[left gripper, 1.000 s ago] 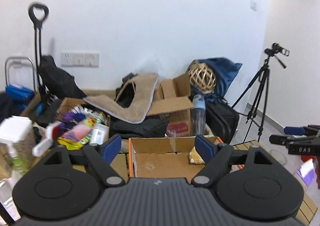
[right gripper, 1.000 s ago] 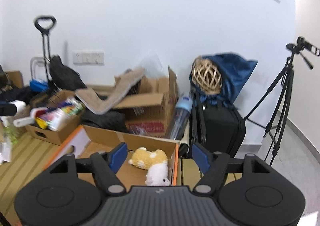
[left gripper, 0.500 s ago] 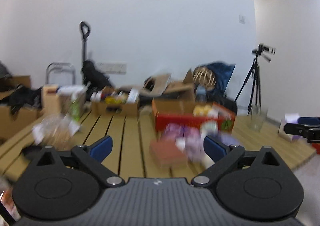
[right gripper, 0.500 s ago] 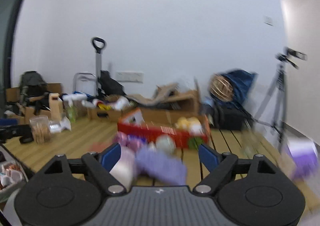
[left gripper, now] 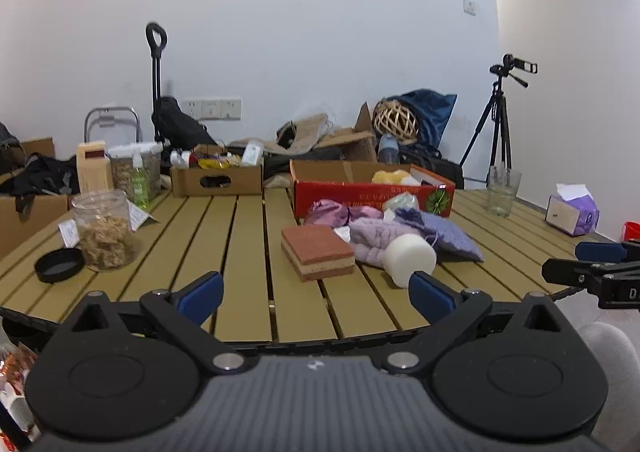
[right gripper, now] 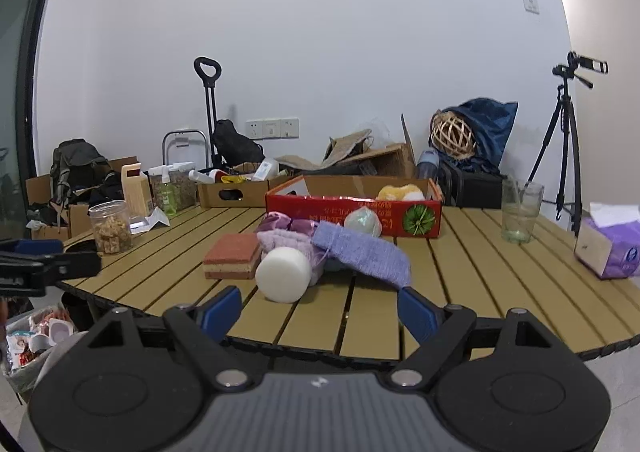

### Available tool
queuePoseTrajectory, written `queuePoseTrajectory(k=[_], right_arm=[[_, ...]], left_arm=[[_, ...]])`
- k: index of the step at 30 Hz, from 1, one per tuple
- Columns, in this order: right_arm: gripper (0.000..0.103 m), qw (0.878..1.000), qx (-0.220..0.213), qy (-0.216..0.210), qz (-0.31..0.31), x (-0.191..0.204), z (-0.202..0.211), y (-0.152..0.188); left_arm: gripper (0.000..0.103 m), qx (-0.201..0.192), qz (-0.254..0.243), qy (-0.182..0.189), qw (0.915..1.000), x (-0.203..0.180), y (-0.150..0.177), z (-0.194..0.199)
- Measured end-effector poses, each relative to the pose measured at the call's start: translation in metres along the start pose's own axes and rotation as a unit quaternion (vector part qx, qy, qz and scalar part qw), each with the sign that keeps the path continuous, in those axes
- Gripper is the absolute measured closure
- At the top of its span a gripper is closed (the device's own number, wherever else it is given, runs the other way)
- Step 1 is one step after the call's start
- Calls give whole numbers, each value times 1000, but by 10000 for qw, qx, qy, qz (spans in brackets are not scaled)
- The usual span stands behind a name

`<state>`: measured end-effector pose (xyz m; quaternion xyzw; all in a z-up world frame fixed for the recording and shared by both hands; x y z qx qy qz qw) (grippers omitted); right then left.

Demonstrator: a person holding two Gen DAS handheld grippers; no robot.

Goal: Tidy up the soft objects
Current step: 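Reach the right gripper to the lavender towel and grasp it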

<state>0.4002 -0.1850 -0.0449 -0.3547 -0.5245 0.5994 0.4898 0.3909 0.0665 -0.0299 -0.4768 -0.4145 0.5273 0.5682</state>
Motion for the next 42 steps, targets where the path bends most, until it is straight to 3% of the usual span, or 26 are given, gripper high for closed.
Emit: queuePoseTrajectory(k=[1,5,6,10,13,16,20,24,27,32,36,40,42], right_arm=[[21,10000,9,-74,-47,2,-7,2],[51,9970,386,-664,-132,21,-43,11],[59,9957,454,-794,-143,26,-52,13],[62,9874,681,-1420,-162,58,-103,20],[63,9846,784,-1557,-150,71,-147,24],[70,9864,1131,-1183,-133,62,-179,33],[75,9893,1236,-686,-359,22,-181,32],[71,9903,1179,-339,-655,-27,-187,23],[70,9895,1147,-142,-868,-56,-203,17],[70,9888,966,68,-1135,-88,-223,6],[66,9906,688,-150,-1173,-78,-203,0],[58,9891,651,-509,-1222,-58,-174,1],[58,9881,736,-637,-1189,-47,-168,5]], left_arm=[[2,48,34,-13,10000,1,2,-7],[4,126,42,-122,9998,10,2,-40],[8,125,43,-120,9998,12,1,-49],[28,203,78,70,9997,12,-10,-95],[30,153,9,310,9994,1,-23,-132],[34,401,-76,505,9979,-12,-26,-180],[42,702,-158,850,9938,-35,-21,-223],[80,1046,-65,1160,9877,-51,-6,-242],[87,1010,75,1210,9875,-57,0,-234],[88,880,-236,1292,9874,-71,17,-197],[86,1193,-74,1308,9842,-69,40,-173],[63,1255,279,1373,9822,-59,44,-152],[60,1100,550,1379,9828,-53,33,-150]])
Point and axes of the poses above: each gripper's, at about its wrist camera, not at the fingertips, and z roughly against the way its jaws point, x to its left, y to its underside, the point moved 9 cm from there along -z, roughly the way its jaws point, and after that the axes turned 7 degrees about -x, right-handed, at the moved point
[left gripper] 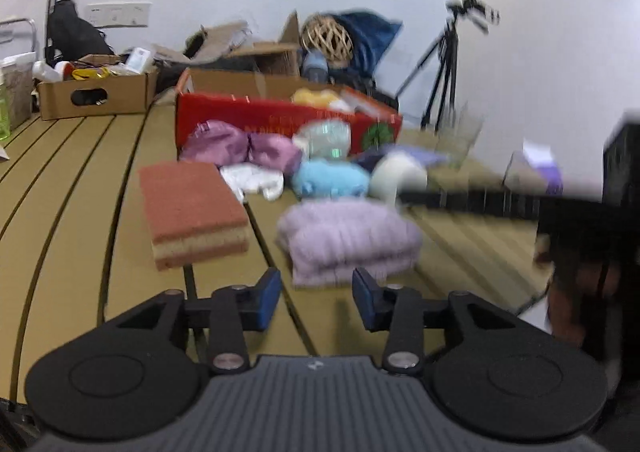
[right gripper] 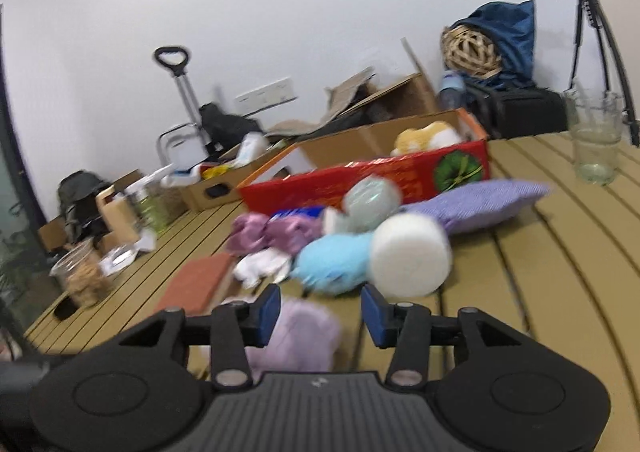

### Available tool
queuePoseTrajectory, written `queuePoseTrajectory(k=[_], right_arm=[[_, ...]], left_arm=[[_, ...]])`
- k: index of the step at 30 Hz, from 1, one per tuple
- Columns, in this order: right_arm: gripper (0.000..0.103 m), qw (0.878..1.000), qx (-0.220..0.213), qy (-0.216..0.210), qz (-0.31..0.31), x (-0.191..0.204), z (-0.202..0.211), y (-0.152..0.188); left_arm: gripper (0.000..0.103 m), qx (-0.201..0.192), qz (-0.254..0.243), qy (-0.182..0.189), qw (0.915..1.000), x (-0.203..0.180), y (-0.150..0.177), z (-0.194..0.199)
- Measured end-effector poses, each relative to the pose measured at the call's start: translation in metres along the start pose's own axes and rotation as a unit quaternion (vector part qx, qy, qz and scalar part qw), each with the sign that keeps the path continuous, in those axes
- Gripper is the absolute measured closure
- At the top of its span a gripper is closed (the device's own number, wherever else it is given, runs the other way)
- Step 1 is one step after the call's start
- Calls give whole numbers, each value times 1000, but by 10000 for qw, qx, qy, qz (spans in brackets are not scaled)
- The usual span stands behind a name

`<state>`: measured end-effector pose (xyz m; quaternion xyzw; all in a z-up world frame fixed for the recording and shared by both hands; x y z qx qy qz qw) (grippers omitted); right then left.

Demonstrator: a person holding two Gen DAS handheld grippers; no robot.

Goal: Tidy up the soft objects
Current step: 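Reach the right gripper to the lavender towel and grasp it, then carry the lavender towel with the right gripper into the box and release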

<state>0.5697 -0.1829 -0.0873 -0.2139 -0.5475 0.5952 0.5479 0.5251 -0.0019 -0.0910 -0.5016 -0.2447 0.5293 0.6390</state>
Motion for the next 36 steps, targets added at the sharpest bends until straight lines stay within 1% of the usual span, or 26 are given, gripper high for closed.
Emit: queuePoseTrajectory(k=[2,4,6,7,9,10,11,12,15,17,19,21,23,25,26,27,28,29,30,32,33,35,36], right_arm=[[58,9999,134,8,-65,3,-4,8],[58,9992,230,-62,-308,2,-11,14],[58,9980,331,-128,-532,0,-18,20],[59,9973,357,-154,-626,-1,-20,24],[60,9966,348,-174,-720,-3,-20,27],[61,9968,361,-165,-694,-3,-20,29],[64,9967,342,-221,-703,-2,-21,29],[70,9961,382,-296,-740,-1,-21,31],[78,9963,365,-316,-713,1,-18,28],[79,9970,299,-331,-627,7,-14,21],[79,9979,93,-414,-489,15,-9,3],[79,9972,-114,-550,-486,18,-10,-21],[79,9969,-208,-664,-363,21,-26,-55],[79,9969,-353,-693,-103,22,-50,-97],[79,9968,-492,-620,112,22,-65,-120],[79,9964,-528,-606,251,23,-84,-142],[79,9966,-449,-625,300,24,-104,-158],[79,9970,-373,-582,362,23,-127,-173],[79,9970,-228,-537,515,23,-159,-189],[79,9974,98,-393,589,16,-213,-205],[79,9973,331,-317,566,9,-248,-211],[79,9969,629,-126,462,-4,-300,-212],[79,9957,822,7,434,-12,-329,-208]], left_arm=[[53,-97,173,9,9998,4,-9,-4],[47,-94,419,-96,9990,10,-19,-14],[45,-105,621,118,9979,11,-23,-23],[45,-29,770,137,9969,13,-22,-30],[50,245,900,68,9956,15,-13,-40],[57,345,930,43,9951,16,-7,-42],[63,399,970,97,9944,15,-4,-43],[76,393,1003,232,9939,12,-4,-42],[83,286,893,293,9952,7,-10,-36],[84,221,930,354,9948,4,-19,-32],[85,33,857,429,9954,2,-40,-28],[85,-189,822,576,9948,3,-75,-30],[85,-333,731,729,9941,6,-116,-43],[85,-513,424,748,9950,14,-158,-67],[85,-580,330,664,9956,21,-175,-82],[85,-590,316,574,9961,29,-190,-99],[85,-547,277,553,9966,38,-205,-118],[86,-530,339,445,9970,51,-219,-139],[86,-495,369,360,9974,62,-230,-158],[86,-346,402,253,9983,85,-247,-202],[85,-247,362,119,9990,98,-250,-225],[85,179,247,-129,9995,122,-247,-275],[86,310,208,-372,9986,134,-244,-293]])
Point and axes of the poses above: each gripper's, at about its wrist camera, not at the fingertips, and z roughly against the way its jaws point, x to its left, y to its underside, the point moved 9 cm from there along -z, roughly the way its jaws point, and after that the axes turned 7 degrees about -x, right-handed, at the moved point
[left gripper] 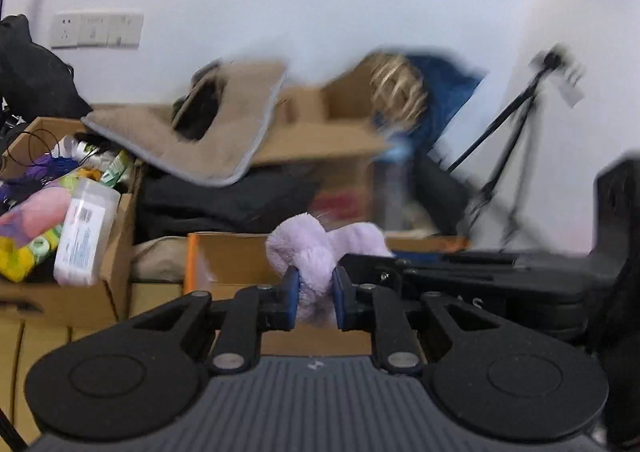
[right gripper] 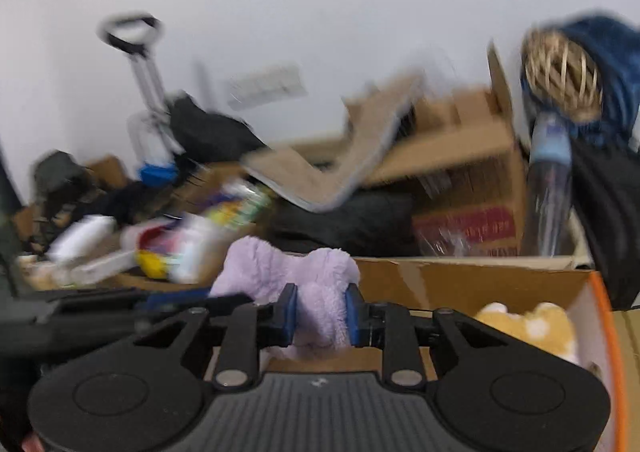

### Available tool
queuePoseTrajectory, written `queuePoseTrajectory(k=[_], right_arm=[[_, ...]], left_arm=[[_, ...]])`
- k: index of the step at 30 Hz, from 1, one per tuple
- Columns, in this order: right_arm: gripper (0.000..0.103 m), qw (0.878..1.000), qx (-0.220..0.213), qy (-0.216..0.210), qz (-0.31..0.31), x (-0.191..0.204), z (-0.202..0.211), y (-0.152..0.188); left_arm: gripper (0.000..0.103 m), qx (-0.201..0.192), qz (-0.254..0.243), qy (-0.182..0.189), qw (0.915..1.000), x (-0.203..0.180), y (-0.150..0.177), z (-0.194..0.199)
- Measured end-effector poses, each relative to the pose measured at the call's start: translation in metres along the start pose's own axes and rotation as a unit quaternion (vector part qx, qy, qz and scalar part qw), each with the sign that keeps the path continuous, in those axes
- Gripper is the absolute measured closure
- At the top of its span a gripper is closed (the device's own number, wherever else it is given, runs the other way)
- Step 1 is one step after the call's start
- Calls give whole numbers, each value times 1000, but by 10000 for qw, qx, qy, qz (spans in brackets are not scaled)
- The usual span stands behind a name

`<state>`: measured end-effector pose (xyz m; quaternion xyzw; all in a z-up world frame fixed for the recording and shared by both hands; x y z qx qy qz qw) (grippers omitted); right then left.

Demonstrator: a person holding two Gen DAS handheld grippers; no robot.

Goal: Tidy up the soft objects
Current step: 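Carry the lavender towel with the right gripper into the box and release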

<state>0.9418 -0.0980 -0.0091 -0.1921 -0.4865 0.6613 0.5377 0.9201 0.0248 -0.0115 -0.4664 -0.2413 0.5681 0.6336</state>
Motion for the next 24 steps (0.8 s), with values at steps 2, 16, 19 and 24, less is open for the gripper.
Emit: queuePoseTrajectory(k=[2,16,19,24], right_arm=[[79,9997,167,133,-132,-10,-41,6],[58,9967,336,556,-478,-28,-39,2],[53,9980,173,595,-159,-18,17,-23],[37,9963,-113,772,357,-5,130,-58]], left_arm=[[85,230,51,-409,9989,20,5,-32],[48,36,-105,-511,9986,19,-30,23],[24,-11,-141,-745,9971,15,-42,71],[21,-310,-366,-930,9945,-1,-69,167]])
Point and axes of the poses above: each gripper's, at about its wrist camera, not at the fingertips, and z roughly against the way its jaws point, x to its left, y to its underside, the point moved 9 cm from there along -z, roughly the way its jaws point, and after that the axes turned 7 degrees about -x, right-handed, at the moved point
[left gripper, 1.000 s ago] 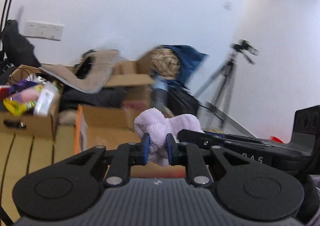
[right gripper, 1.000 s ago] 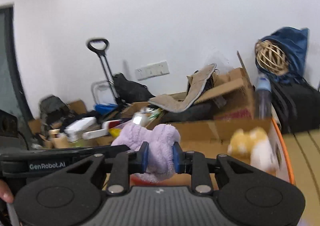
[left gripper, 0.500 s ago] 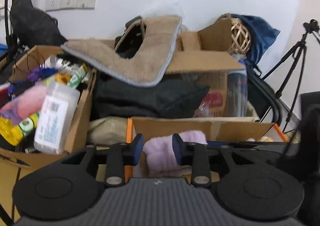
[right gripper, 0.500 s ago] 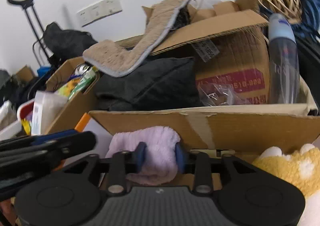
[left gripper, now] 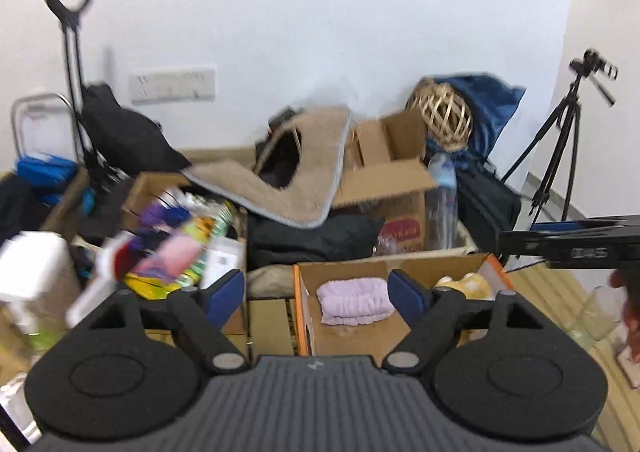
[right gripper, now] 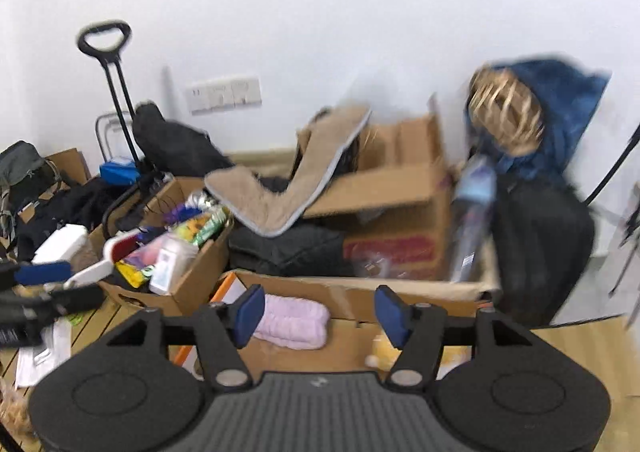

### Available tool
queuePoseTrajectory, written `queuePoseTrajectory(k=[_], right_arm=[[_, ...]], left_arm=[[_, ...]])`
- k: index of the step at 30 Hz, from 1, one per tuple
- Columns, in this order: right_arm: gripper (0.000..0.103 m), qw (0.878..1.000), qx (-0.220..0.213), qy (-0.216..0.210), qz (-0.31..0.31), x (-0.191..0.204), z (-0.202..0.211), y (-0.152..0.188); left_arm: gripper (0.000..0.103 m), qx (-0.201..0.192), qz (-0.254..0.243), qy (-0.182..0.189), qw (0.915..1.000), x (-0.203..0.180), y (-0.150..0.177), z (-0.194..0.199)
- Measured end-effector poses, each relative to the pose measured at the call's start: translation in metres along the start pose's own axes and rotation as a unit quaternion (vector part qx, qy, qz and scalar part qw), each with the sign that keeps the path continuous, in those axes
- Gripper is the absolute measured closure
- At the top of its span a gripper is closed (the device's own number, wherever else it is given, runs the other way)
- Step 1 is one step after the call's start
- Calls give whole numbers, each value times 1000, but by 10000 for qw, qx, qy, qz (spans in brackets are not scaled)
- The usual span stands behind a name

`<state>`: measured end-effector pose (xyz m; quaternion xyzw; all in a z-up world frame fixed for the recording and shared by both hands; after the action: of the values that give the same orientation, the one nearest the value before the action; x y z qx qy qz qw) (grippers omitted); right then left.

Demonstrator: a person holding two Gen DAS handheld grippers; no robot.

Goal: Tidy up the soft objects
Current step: 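Carry the lavender towel with the right gripper into the box and release, then reach the right gripper to the pink sponge block and grasp it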

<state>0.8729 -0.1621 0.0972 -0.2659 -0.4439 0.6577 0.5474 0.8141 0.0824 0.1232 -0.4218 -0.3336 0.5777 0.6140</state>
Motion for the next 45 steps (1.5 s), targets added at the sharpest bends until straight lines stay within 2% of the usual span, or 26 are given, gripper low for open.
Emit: queuePoseTrajectory(k=[3,6,9,11,15,20,23,26,29,32,37,40,42,43,44,45], right_arm=[[25,9993,-299,174,161,-9,74,-18],[20,9974,-592,294,300,-13,140,-30],[18,9957,-802,291,361,-10,192,-30],[18,9947,-898,267,434,-6,220,-23],[9,9890,-1290,123,710,15,283,16],[5,9775,-1892,-274,889,45,351,100],[0,9745,-2138,-429,522,53,380,154],[0,9735,-2176,-697,60,60,403,211],[0,9736,-2226,-508,-10,65,419,259],[0,9744,-2240,-114,130,66,415,289],[0,9807,-1933,-53,295,80,372,314],[6,9852,-1689,-173,250,92,335,329],[15,9875,-1540,-292,171,101,310,334],[18,9886,-1462,-349,79,104,296,335],[31,9893,-1398,-418,-33,107,284,335],[43,9897,-1310,-548,-192,112,269,334]], left_arm=[[14,-302,-102,-48,9995,-3,-21,62],[9,-590,-245,-134,9979,-10,-35,119],[6,-761,-259,-78,9967,-21,-33,168],[5,-870,-236,26,9959,-29,-19,198],[0,-1119,-239,134,9933,-40,28,246],[0,-1458,-362,75,9886,-53,121,299],[0,-1660,-346,355,9849,-64,176,334],[0,-1792,-473,420,9818,-70,227,361],[0,-1611,-498,230,9854,-68,261,365],[0,-1419,-285,245,9892,-60,273,355],[0,-1067,-91,243,9939,-42,282,309],[0,-823,-34,386,9959,-36,286,271],[1,-690,-71,457,9965,-29,283,247],[6,-680,-125,548,9961,-27,278,233],[10,-678,-166,600,9958,-25,273,221],[18,-660,-202,671,9954,-22,268,208]])
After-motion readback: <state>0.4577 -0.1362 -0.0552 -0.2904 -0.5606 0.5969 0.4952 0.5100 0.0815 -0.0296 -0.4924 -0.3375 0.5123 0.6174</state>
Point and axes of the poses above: each gripper's, at about its wrist camera, not at the fingertips, and z roughly against the way its jaws point, x to its left, y to its underside, the point moved 9 cm from there along -z, roughly the way its jaws point, and after that the axes turned 7 degrees about -x, right-handed, at the moved point
